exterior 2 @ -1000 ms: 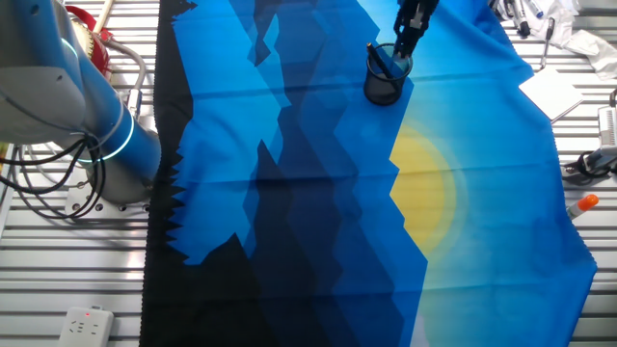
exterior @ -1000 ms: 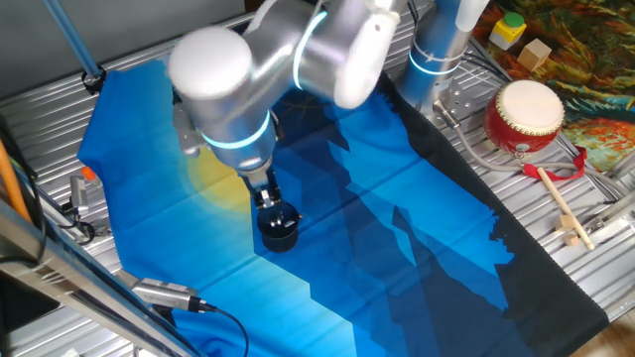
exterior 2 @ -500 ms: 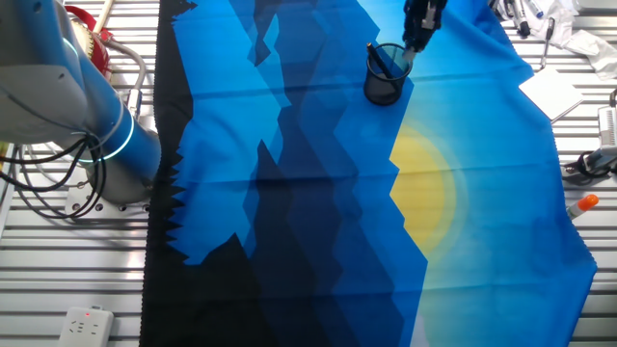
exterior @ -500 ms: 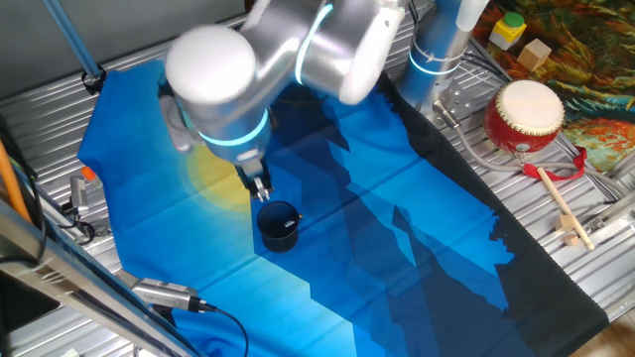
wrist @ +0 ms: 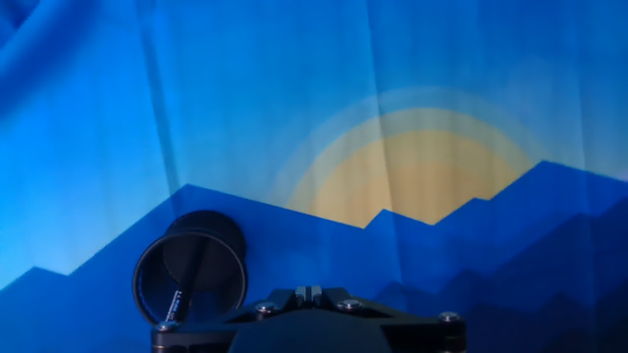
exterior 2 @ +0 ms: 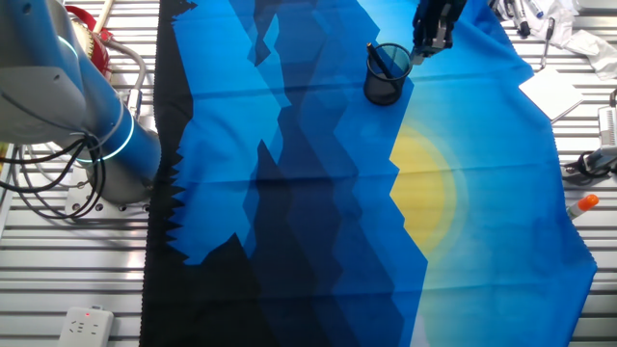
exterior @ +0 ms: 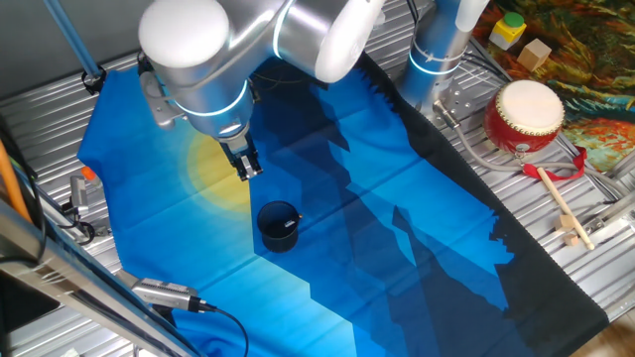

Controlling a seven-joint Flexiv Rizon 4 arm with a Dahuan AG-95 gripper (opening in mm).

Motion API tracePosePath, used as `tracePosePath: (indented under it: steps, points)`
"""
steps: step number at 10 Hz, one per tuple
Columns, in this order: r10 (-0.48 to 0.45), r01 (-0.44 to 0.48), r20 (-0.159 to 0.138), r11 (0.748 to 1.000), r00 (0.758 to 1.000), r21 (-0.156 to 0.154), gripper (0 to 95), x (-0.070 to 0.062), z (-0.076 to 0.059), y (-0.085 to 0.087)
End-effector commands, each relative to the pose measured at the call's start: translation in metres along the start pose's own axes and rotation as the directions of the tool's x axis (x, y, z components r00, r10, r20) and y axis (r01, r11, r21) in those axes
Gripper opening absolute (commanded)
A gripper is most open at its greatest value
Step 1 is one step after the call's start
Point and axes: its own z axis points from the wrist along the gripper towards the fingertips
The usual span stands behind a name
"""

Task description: Put the pen into the pen holder

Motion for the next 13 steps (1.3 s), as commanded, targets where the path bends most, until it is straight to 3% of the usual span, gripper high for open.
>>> tracePosePath:
  steps: [1,13]
  points:
    - [0.032,-0.032,0.011,0.999,0.999,0.005,0.0,0.0004,-0.0004,-0.0002]
    - [0.060,-0.060,0.013,0.998,0.998,0.003,0.0,0.0003,-0.0003,-0.0002]
